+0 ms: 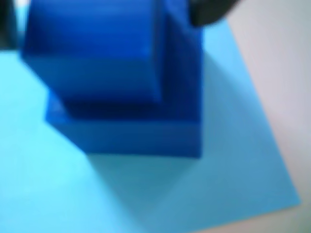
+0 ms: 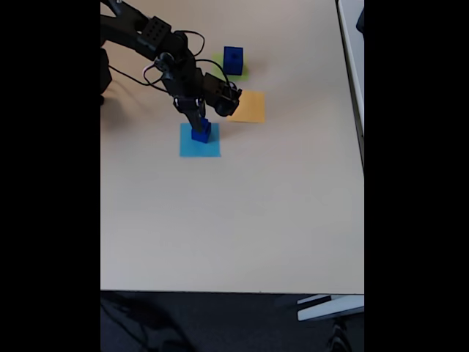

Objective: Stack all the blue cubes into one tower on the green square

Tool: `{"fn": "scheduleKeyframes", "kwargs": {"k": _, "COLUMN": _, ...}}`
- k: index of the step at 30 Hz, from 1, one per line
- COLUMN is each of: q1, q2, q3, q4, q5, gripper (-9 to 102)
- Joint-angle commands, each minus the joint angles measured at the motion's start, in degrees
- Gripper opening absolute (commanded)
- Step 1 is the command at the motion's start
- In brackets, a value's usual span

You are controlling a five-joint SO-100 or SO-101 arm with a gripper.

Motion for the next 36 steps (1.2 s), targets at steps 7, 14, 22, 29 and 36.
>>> {"fn": "scheduleKeyframes", "kwargs": {"k": 7, "q1": 0.79, "q2": 0.18, "q3": -3.16, "q4": -0.26, "q5": -0.62, "gripper": 8}}
{"fn": "scheduleKeyframes", "kwargs": {"k": 14, "q1": 0.18, "q2": 1.14, "q3": -4.13, "q4": -0.62, "q5": -0.79, "gripper": 6}}
{"fn": "scheduleKeyframes", "kwargs": {"k": 22, "q1": -2.72, "q2": 1.05, "q3": -14.06, "q4": 3.43, "q5": -1.32, "gripper": 6}}
{"fn": "scheduleKeyframes", "kwargs": {"k": 29, "q1": -7.65, "q2": -2.72, "q3": -23.29, "q4": 4.39, "q5": 2.37, "gripper": 6}}
{"fn": "scheduleKeyframes", "kwargs": {"k": 36, "q1": -12.04, "q2": -11.43, "q3": -30.94, "q4": 1.85, "q5": 6.86, "gripper": 6}}
